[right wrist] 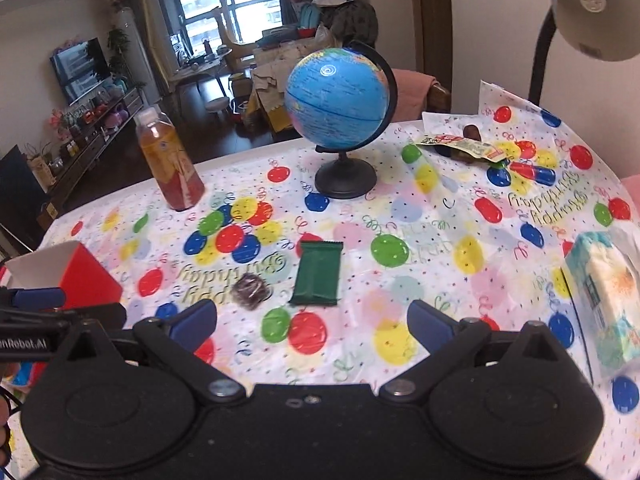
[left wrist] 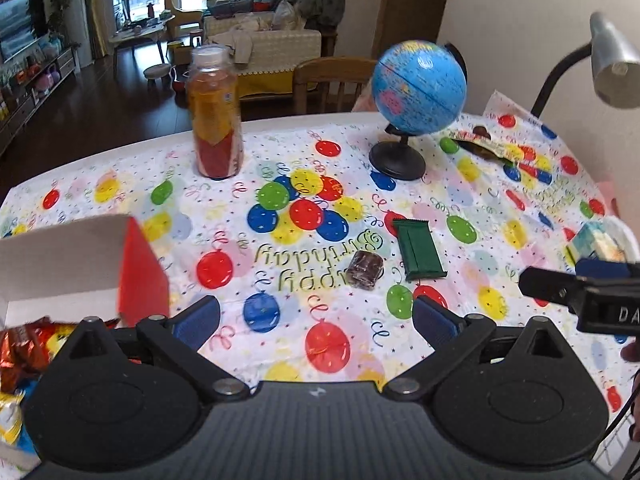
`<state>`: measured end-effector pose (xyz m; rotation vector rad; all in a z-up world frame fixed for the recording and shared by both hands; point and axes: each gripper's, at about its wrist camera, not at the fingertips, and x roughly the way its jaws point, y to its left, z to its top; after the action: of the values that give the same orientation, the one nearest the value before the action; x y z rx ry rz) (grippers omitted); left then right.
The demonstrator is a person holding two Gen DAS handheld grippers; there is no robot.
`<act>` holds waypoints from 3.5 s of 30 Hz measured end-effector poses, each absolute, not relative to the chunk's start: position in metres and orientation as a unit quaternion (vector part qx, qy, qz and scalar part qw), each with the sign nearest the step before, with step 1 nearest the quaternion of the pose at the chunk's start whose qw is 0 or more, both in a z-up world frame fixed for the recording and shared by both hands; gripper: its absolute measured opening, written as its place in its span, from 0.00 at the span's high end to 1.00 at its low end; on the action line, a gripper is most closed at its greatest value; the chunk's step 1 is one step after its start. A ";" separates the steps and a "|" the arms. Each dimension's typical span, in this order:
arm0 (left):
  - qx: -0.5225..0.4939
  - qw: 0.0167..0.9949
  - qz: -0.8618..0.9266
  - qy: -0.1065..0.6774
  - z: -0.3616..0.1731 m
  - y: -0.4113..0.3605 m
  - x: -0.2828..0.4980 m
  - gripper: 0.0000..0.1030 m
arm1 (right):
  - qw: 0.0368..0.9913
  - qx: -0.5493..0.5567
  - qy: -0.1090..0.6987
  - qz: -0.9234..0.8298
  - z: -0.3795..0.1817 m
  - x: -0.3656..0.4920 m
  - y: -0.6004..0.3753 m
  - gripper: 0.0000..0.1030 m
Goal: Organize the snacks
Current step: 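Move both tools back over the brown chocolate square and green bar, then grasp the brown chocolate square with the left tool while the right tool grasps the green bar, then carry both snacks over the red box and lower them inside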
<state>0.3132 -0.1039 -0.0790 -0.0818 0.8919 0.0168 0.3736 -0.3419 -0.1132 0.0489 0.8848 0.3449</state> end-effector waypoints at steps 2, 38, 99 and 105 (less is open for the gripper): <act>-0.028 0.899 0.005 0.437 -0.086 -0.111 0.324 0.00 | 0.888 0.021 0.429 0.168 -0.119 0.385 -0.342 0.02; 0.032 0.850 -0.048 0.524 -0.189 -0.150 0.446 0.41 | 0.824 -0.065 0.536 0.171 -0.231 0.506 -0.275 0.36; -0.064 0.893 0.035 0.444 -0.031 -0.015 0.224 0.68 | 0.855 -0.007 0.440 0.274 -0.056 0.289 -0.206 0.59; -0.082 0.894 0.060 0.437 -0.026 0.036 0.204 0.68 | 0.849 -0.019 0.440 0.292 -0.051 0.276 -0.163 0.59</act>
<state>0.2040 0.0362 -0.0262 -0.1694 0.9055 0.1250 0.2760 -0.1634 -0.0513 -0.0396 0.9263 0.6158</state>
